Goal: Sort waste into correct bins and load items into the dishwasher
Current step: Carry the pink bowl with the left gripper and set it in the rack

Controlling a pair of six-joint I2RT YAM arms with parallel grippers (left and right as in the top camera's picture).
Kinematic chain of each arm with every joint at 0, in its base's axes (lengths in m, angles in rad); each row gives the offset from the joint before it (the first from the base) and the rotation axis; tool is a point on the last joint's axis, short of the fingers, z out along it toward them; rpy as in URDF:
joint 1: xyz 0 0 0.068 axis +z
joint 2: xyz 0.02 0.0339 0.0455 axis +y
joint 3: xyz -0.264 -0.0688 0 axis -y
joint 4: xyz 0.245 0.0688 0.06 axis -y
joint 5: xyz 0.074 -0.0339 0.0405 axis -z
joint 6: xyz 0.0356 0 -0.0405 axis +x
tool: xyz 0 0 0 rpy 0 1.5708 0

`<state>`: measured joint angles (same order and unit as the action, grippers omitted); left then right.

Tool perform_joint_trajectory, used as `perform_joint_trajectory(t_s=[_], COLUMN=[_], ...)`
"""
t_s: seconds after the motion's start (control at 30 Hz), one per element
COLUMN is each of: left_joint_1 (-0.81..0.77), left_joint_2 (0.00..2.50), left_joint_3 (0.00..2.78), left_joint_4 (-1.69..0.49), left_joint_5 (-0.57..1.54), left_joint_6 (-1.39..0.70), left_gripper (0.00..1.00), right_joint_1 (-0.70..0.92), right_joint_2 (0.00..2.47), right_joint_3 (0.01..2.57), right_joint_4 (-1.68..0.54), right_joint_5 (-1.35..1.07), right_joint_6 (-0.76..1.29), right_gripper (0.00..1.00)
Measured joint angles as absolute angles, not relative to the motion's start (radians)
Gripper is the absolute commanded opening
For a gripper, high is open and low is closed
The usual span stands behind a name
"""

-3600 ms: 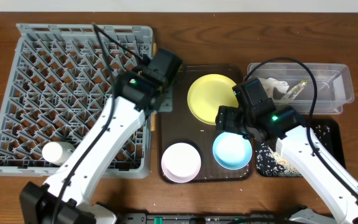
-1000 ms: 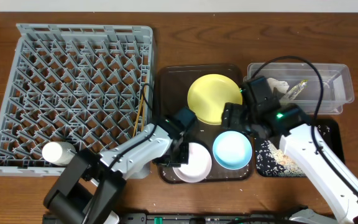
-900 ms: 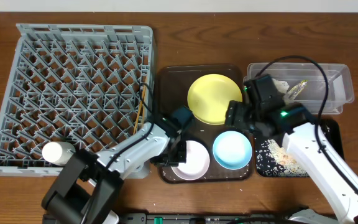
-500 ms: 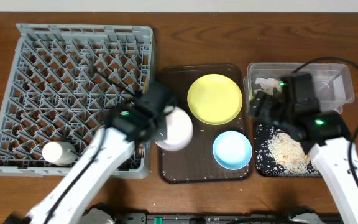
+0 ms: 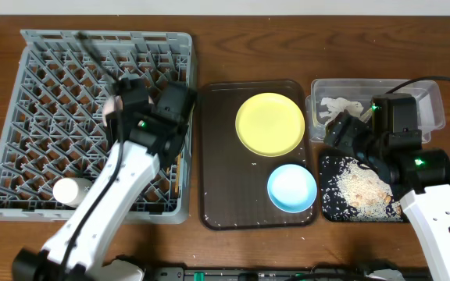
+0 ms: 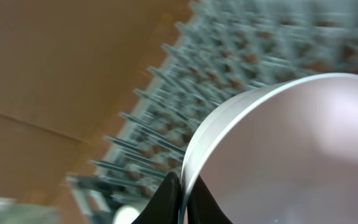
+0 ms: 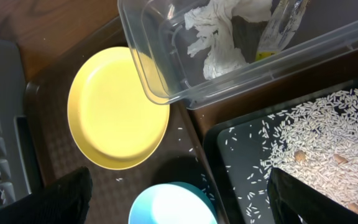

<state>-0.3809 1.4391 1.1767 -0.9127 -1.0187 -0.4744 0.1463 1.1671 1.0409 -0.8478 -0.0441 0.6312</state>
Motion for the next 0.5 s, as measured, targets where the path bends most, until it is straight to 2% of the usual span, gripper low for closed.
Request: perform_joint_trajectory(t_s=[0.17,0.5], left_joint_1=[-0.323,-0.216], left_joint_2=[1.561,1.747], left_joint_3=[1.177,1.177], left_joint_4=[-0.873,-0.752], left_joint_5=[-1.174,-1.306], left_joint_6=[-0.471,-0.427], left_gripper=[0.08,0.08], right_joint_1=[0.146,0.146], right_joint_2=[1.167,1.167], right_joint_3=[1.041,1.041], right_joint_4=[-0.849,-0.858], right_joint_5=[-0.044,-0.044], right_joint_6=[0.631,0.625], right_gripper=[0.89,0.90])
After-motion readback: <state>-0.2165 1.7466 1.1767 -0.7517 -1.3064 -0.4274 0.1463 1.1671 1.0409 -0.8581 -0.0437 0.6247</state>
